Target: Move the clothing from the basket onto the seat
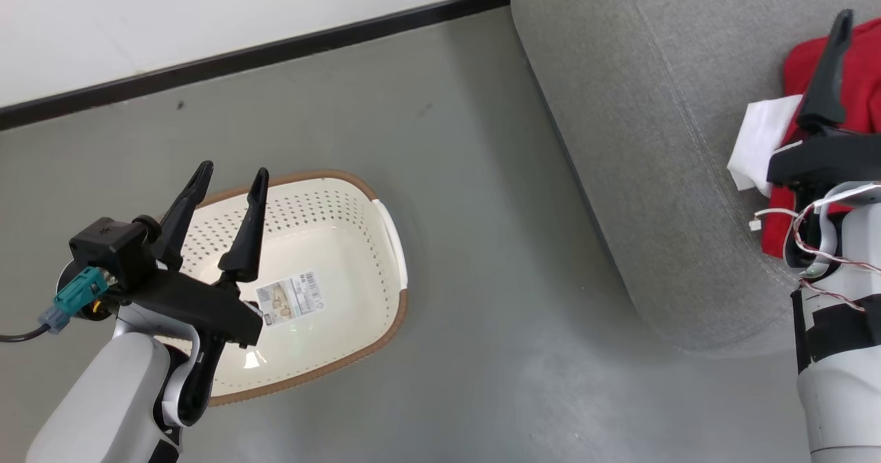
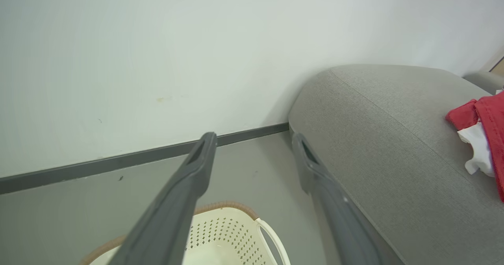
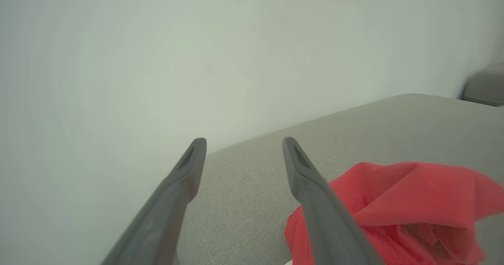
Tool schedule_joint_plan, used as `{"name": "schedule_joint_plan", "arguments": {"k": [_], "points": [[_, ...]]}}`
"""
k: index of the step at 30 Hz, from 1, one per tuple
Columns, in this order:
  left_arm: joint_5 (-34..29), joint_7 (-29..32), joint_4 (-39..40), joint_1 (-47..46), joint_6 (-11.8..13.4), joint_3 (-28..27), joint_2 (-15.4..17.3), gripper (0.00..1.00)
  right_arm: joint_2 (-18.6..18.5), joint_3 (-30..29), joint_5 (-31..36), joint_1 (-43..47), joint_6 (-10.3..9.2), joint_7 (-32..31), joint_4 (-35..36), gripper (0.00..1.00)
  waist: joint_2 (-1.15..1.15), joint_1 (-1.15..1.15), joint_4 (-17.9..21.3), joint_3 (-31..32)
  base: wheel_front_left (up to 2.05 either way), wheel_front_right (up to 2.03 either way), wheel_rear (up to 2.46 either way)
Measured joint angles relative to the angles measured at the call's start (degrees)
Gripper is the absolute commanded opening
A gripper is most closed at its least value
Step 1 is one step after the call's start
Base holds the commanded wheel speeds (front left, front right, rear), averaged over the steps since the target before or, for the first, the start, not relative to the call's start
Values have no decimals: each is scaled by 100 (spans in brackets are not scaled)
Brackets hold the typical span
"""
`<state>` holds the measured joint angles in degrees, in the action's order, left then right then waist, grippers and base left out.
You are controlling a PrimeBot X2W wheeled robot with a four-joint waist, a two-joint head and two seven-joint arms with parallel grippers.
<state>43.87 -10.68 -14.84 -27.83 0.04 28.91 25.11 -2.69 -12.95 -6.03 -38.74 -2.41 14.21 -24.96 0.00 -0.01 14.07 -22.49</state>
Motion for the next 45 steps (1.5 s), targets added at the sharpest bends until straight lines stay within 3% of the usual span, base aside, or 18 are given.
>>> {"name": "schedule_joint_plan", "arguments": {"k": [7,22,36,45], "points": [[155,-105,-311,14,47,-108,-98,100,-2,286,68,83,247,0,-82,100,0,0,-292,296,0,0,0],[159,-265,-834,310,211,-311,-200,100,-10,945,34,463,549,0,-141,100,0,0,-808,950,0,0,0],[134,-357,-957,887,480,-693,-207,100,-26,2034,-485,1060,621,0,-153,100,0,0,-1097,1447,0,0,0],[26,-360,-961,1243,572,-970,-246,100,-30,2248,-620,1412,621,0,-141,100,-1,0,-1159,1699,0,0,0]]}}
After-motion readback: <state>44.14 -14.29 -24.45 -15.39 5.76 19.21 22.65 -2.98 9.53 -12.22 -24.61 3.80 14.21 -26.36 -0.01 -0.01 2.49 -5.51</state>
